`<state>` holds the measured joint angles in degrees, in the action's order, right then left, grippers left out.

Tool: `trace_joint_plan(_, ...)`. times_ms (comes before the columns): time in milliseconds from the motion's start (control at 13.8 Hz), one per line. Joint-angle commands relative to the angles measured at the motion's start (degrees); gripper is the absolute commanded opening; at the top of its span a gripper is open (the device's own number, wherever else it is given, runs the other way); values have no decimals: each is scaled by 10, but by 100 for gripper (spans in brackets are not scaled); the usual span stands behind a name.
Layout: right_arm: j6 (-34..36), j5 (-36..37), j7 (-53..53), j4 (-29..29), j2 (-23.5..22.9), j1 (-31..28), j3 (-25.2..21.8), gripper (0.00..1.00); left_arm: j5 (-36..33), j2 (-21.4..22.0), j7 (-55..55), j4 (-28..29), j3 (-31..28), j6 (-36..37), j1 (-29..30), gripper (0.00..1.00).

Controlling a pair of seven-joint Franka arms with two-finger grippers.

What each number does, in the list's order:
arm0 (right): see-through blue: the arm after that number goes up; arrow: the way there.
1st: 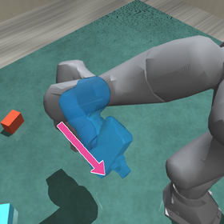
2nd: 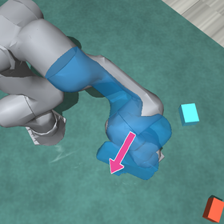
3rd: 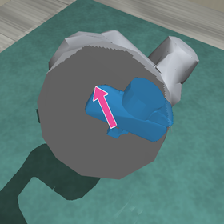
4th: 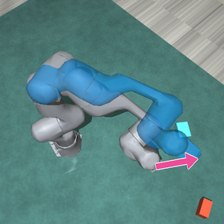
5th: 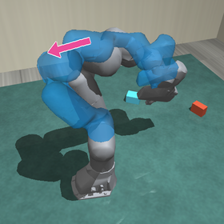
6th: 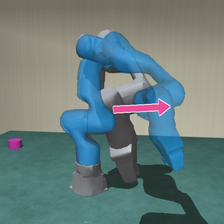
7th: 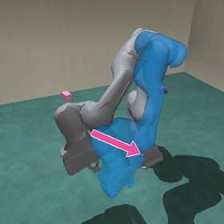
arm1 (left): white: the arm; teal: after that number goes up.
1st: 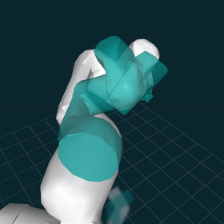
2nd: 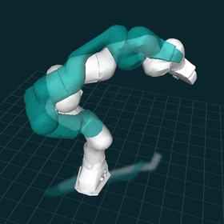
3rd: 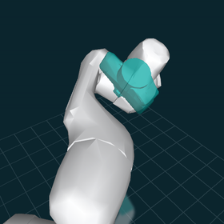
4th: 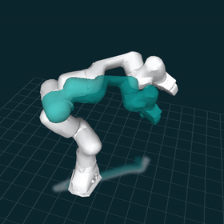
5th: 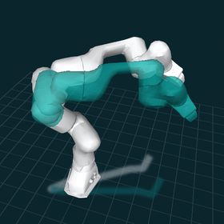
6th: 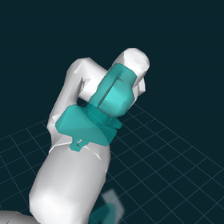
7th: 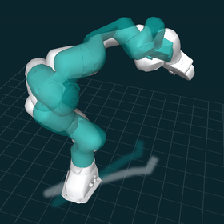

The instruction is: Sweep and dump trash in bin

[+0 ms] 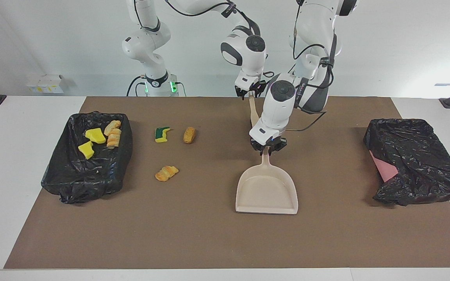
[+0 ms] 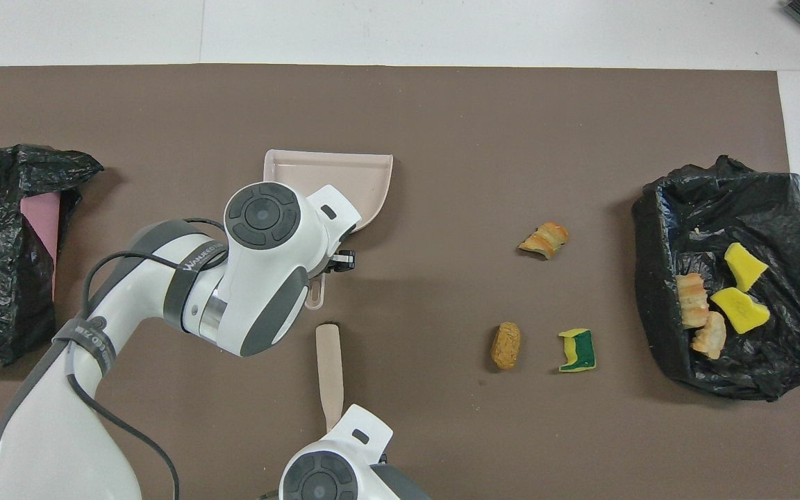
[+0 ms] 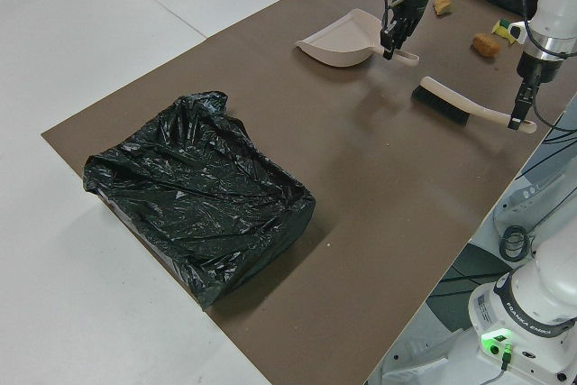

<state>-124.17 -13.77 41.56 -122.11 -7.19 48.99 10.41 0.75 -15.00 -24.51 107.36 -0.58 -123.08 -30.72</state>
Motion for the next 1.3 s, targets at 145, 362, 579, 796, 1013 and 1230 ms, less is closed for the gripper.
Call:
trace_joint_plan(145,-38,-21,18,-19,9,9,0,56,-11,37,47,-22,-4,29,41,0)
trace_joint_plan(362,-52,-20,25,-23,5,12,0,54,-10,73,146,-22,-4,77,82,0)
trace_joint_plan(579,-64,-20,24,-18,-11,17,0,29,-10,100,266,-22,-4,132,122,0)
trace_joint_plan(796,-60,-12,41,-13,-12,18,-2,0,-10,106,372,-21,-5,172,150,0)
trace_joint_plan(1013,-55,-8,65,-2,-5,0,-7,0,-11,116,468,-5,-5,181,181,0)
trace_joint_plan(1230,-24,25,75,-9,20,-20,-7,0,-11,128,555,15,-5,180,215,0)
